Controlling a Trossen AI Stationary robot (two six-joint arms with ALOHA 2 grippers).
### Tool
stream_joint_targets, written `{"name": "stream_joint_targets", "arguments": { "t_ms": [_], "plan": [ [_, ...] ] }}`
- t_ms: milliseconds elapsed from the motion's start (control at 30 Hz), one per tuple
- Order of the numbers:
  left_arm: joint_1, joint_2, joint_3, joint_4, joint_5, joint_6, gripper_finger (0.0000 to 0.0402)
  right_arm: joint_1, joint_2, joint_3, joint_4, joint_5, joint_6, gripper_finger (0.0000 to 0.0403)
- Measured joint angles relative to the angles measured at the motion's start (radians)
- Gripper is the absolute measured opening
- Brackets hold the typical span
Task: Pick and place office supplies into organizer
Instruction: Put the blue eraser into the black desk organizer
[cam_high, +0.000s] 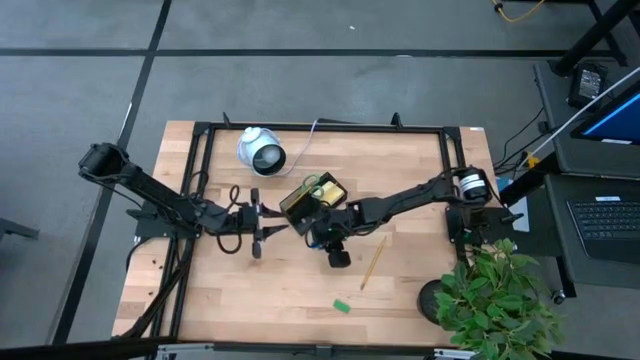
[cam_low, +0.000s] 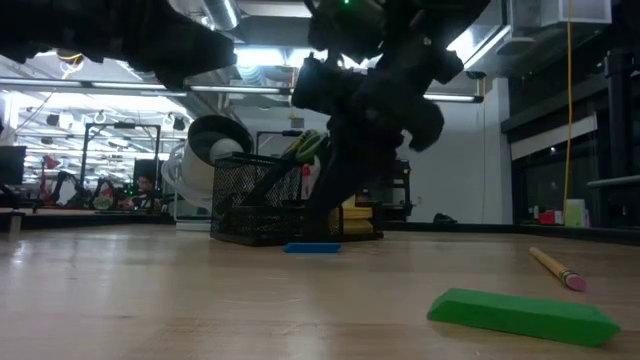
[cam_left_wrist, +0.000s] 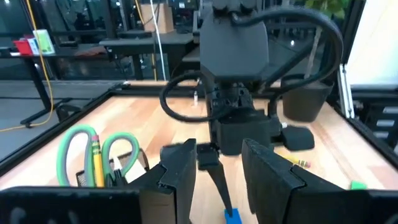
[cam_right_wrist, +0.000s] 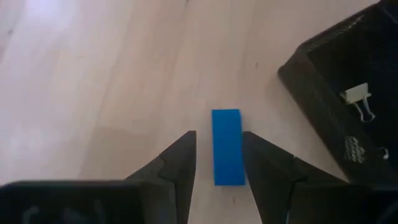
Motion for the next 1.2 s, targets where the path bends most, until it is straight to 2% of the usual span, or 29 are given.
{"name": "stream_joint_targets", "arguments": {
  "t_ms": [567, 767, 1033, 1200],
  "plan": [
    [0.000, 0.000, 0.000, -0.036, -0.001, -0.002, 0.0125, -0.002, 0.098, 0.003, 0.053, 0.016, -0.005, 0.0133],
    [0.000, 0.000, 0.000, -0.040, 0.000, -0.002, 0.0125, 0.000, 0.106, 0.003, 0.047, 0.057, -0.002, 0.0133],
    [0.000, 0.000, 0.000, -0.040, 0.000, -0.002, 0.0125, -0.001, 0.108, 0.002, 0.043, 0.060, -0.001, 0.0133],
    [0.000, 0.000, 0.000, -0.040, 0.000, 0.000, 0.0125, -0.001, 0.109, 0.002, 0.042, 0.070, 0.047, 0.0103]
  ]
}}
